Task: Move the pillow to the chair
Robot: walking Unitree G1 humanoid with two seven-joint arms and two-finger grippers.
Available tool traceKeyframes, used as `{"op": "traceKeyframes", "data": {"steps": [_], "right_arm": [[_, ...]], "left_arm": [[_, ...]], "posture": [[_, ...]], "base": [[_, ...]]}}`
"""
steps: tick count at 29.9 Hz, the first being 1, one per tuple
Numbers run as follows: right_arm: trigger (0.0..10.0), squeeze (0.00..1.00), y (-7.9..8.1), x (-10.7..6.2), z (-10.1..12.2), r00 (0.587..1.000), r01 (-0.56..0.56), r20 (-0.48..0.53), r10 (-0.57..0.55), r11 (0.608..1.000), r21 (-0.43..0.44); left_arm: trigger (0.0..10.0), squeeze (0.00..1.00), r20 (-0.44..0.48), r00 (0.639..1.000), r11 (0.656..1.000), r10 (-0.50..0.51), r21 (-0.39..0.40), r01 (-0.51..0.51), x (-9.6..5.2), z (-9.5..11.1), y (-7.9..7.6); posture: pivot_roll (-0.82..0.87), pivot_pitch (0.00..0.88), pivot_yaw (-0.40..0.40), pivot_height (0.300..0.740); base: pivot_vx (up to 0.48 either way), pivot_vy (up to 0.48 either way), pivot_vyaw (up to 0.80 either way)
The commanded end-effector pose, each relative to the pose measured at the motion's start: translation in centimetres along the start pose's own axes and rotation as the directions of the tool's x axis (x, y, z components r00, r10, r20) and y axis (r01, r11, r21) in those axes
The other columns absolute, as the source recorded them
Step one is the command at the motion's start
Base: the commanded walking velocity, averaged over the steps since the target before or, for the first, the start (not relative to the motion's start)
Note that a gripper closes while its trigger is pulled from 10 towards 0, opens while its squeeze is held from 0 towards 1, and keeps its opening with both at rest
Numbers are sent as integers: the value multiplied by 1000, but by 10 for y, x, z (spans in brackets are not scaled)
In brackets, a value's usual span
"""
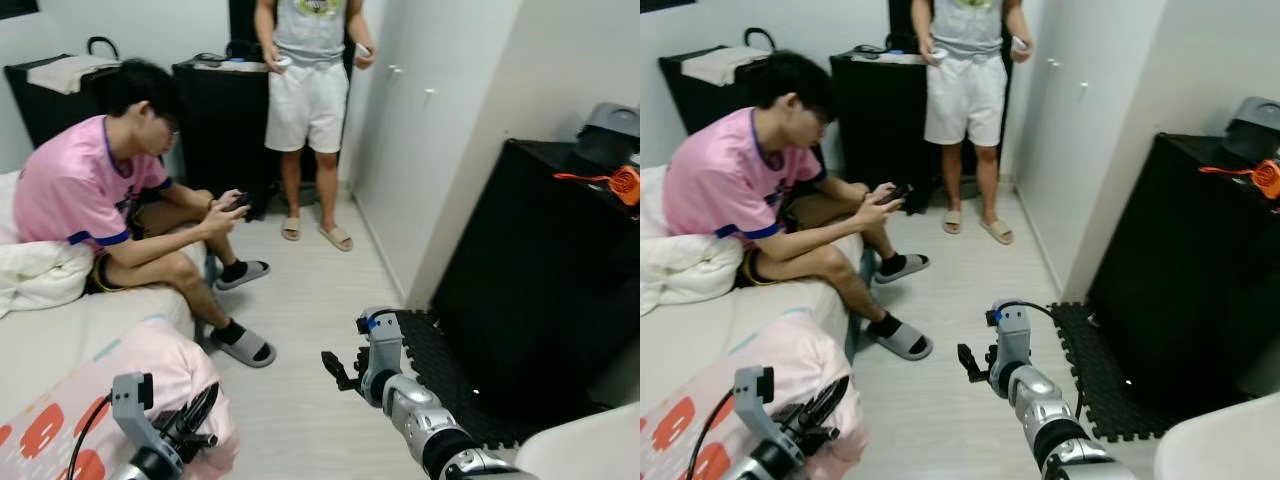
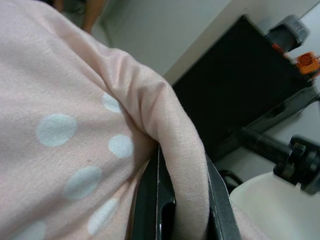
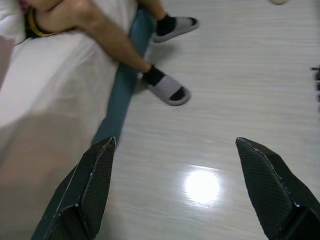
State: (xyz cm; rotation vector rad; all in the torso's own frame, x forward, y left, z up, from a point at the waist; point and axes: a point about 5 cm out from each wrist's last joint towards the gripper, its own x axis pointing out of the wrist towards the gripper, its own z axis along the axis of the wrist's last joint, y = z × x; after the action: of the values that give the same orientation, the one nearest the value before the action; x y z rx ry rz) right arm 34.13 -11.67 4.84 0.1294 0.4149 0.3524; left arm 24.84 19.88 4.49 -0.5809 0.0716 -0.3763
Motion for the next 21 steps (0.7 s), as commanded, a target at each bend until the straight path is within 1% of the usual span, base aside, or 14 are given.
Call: {"op": "traceKeyframes", "data": {"steps": [1,2,3,5,7,8,11,16,21], "right_arm": [[10000,0,-1,0,-1,1000,5,-13,-5,1000,-3],[10000,0,-3,0,1,1000,9,-14,-9,1000,-11],[10000,0,-3,0,2,1000,10,-14,-10,1000,-15],[10000,0,-3,0,3,1000,11,-14,-11,1000,-18],[10000,0,-3,1,5,1000,10,-11,-11,1000,-22],[10000,0,-3,1,5,1000,10,-11,-11,1000,-22],[10000,0,-3,1,7,1000,11,-8,-11,1000,-27],[10000,0,-3,1,9,1000,12,-7,-12,999,-31],[10000,0,-3,2,8,1000,14,-11,-15,999,-31]], "left_arm": [[10000,0,75,994,997,-80,30,78,14,16,-13],[10000,0,120,990,996,-76,63,68,15,32,-10],[10000,0,140,988,995,-73,75,63,15,38,-9],[10000,0,151,986,995,-71,83,59,15,42,-8],[10000,0,188,980,994,-64,104,45,13,55,-5],[10000,0,188,980,994,-64,104,45,13,55,-5],[10000,0,222,974,992,-53,121,27,7,67,-2],[10000,0,233,971,992,-44,127,15,3,70,-1],[10000,0,236,971,993,-40,119,12,2,69,-2]], "posture": [[57,60,-96,740],[58,53,-107,740],[59,52,-107,740],[59,51,-108,740],[61,47,-112,740],[61,47,-112,740],[66,45,-116,740],[67,47,-116,740],[70,50,-119,740]], "base": [[0,0,-719],[0,0,-719],[0,0,-719],[0,0,-719],[0,0,-719],[0,0,-719],[0,0,-719],[0,0,-719],[0,0,-719]]}}
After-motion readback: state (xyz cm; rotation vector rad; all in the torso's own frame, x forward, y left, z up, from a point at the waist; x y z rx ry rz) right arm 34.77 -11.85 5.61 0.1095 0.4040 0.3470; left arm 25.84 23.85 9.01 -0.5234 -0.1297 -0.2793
